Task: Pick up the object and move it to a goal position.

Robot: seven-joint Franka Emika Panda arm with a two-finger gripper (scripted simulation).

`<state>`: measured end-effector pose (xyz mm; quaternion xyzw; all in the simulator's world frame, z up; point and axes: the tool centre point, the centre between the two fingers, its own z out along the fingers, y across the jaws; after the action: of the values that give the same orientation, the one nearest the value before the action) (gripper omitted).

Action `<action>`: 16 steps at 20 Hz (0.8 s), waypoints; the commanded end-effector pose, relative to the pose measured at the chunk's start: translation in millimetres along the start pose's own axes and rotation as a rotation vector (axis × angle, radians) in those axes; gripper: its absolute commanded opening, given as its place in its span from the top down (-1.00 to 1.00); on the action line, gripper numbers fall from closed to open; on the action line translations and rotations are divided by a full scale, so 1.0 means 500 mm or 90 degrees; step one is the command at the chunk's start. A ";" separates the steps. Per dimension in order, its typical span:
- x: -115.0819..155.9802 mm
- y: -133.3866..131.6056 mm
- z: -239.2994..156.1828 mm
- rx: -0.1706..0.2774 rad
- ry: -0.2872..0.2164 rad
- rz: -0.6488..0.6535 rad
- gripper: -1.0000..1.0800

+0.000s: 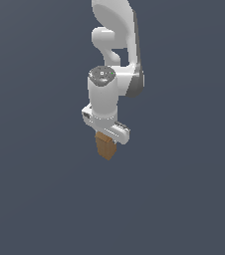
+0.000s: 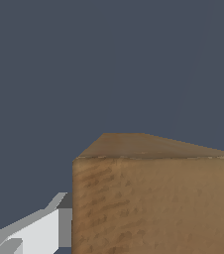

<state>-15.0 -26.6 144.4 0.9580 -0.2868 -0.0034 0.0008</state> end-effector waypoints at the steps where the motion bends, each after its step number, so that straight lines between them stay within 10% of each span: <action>1: -0.001 -0.004 -0.018 0.002 0.004 -0.001 1.00; 16: -0.079 -0.031 -0.245 0.002 0.004 0.000 1.00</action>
<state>-37.0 3.1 245.8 0.9580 -0.2867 -0.0048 0.0019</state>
